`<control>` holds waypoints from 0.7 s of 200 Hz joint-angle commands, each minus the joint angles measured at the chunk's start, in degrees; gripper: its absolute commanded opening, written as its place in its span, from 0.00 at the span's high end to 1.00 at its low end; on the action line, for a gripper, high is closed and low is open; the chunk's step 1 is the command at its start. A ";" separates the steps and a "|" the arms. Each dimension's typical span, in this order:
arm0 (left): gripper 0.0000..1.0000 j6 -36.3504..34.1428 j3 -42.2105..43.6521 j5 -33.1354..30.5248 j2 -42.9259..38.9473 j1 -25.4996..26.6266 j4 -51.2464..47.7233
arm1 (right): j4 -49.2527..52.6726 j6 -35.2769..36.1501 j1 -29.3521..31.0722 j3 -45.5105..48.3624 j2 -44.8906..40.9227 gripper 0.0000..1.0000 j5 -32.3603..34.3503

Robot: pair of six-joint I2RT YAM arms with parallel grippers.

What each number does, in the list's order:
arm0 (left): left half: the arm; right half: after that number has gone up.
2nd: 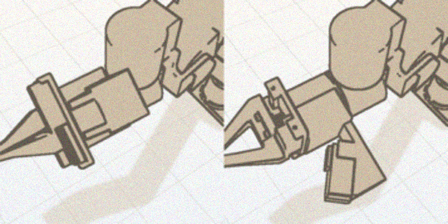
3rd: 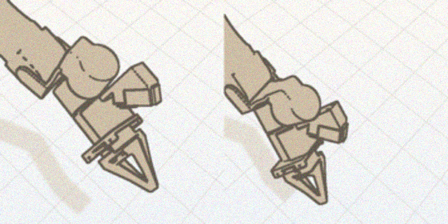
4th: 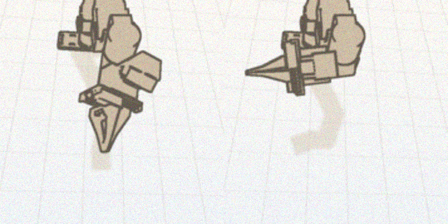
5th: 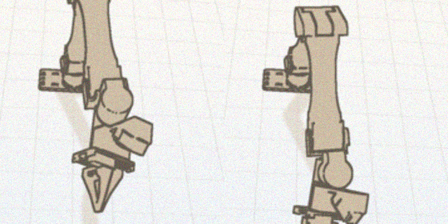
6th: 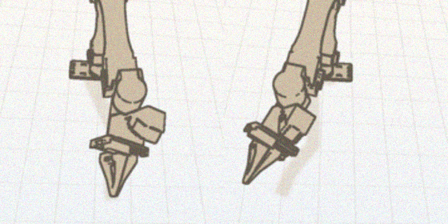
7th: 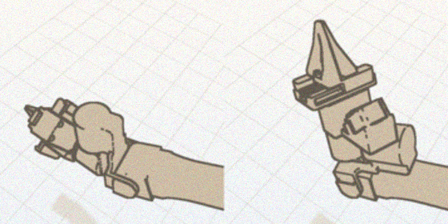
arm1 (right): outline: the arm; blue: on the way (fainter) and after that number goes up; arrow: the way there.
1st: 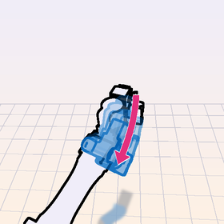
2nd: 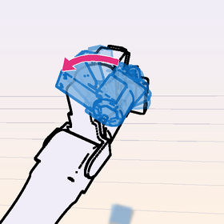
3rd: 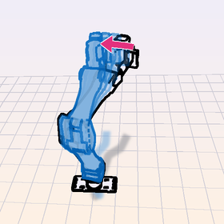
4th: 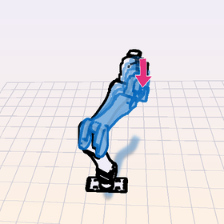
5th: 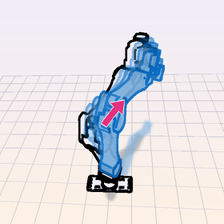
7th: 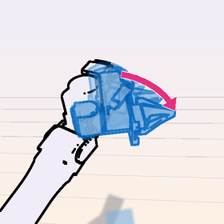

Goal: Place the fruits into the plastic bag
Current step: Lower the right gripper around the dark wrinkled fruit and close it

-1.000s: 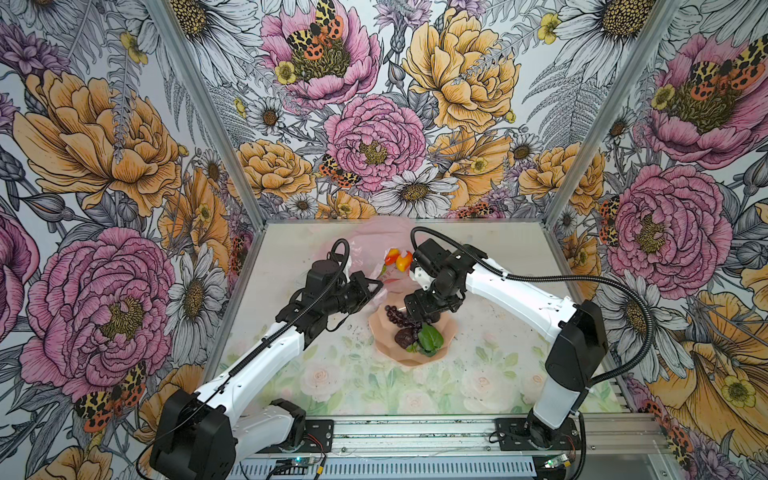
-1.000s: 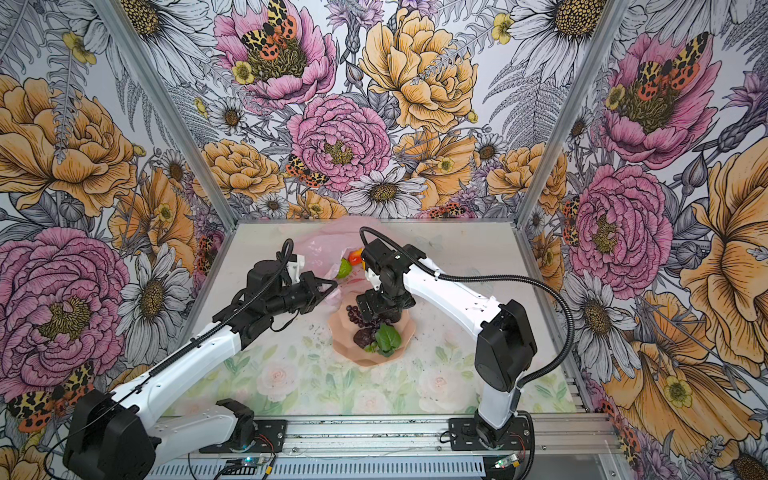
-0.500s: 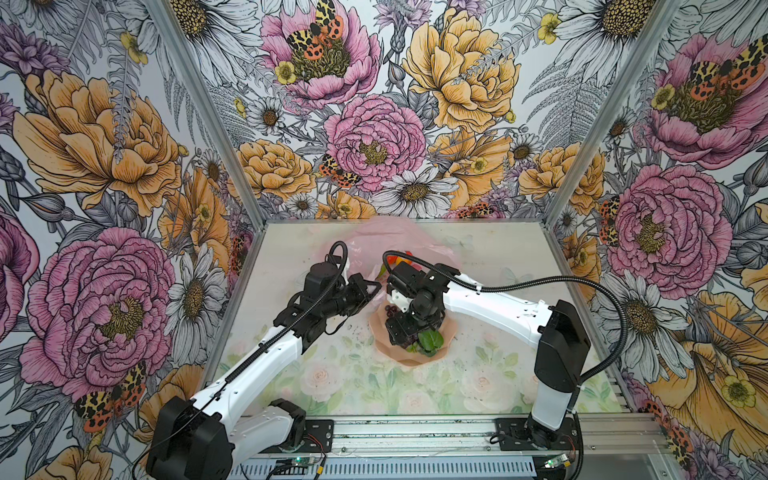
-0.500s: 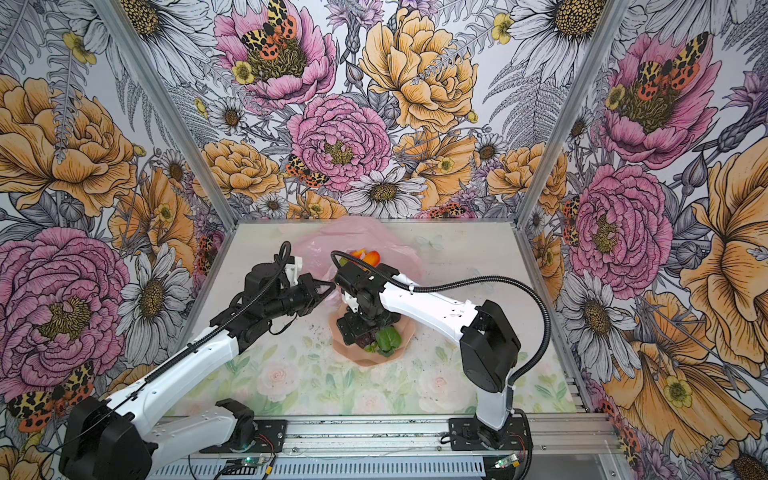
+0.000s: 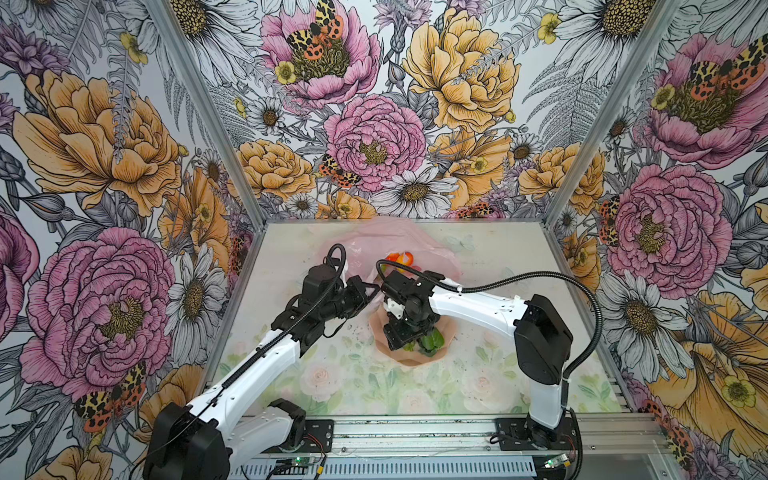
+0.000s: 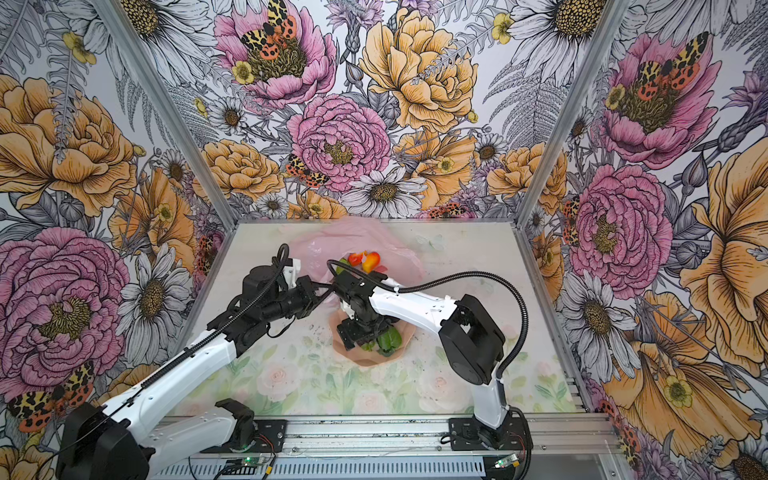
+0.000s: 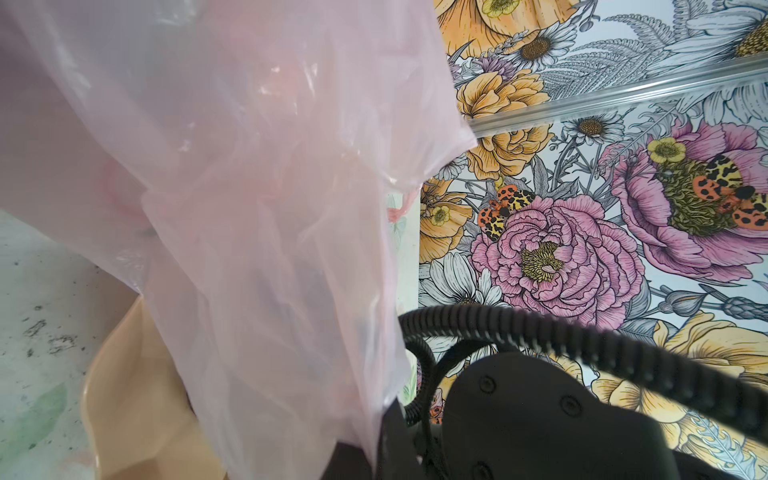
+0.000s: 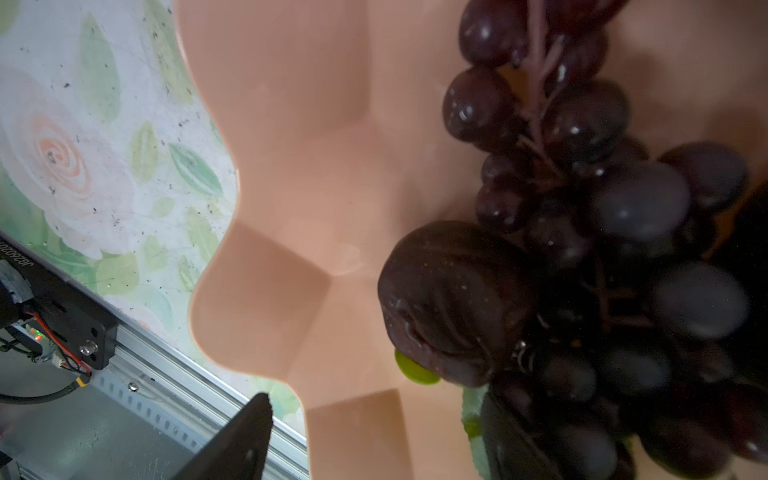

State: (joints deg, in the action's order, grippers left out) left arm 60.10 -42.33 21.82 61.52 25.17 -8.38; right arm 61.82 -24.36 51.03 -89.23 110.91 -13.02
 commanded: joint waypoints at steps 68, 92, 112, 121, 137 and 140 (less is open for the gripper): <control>1.00 -0.19 0.84 0.51 -0.99 -1.01 -0.70 | -1.44 0.12 -0.05 -2.11 4.74 0.19 4.46; 1.00 -0.21 0.98 0.66 -0.87 -0.96 -0.74 | -1.93 -0.40 -0.05 -2.61 5.54 0.19 5.59; 1.00 -0.16 1.03 0.77 -0.85 -1.04 -0.67 | -2.31 -1.40 -0.02 -2.62 5.48 0.21 7.00; 1.00 -0.18 1.07 0.80 -0.82 -1.15 -0.67 | -2.62 -1.95 -0.03 -2.61 5.37 0.22 7.65; 1.00 -0.21 0.93 0.82 -0.70 -1.13 -0.71 | -3.56 -3.15 -0.04 -2.03 4.97 0.27 8.67; 1.00 -0.24 0.95 0.78 -0.76 -1.11 -0.69 | -3.77 -3.41 0.00 -1.88 4.84 0.28 8.86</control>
State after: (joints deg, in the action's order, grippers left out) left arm 60.10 -41.87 21.89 61.47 24.56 -9.10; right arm 60.29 -25.67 51.03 -90.00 116.07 -7.84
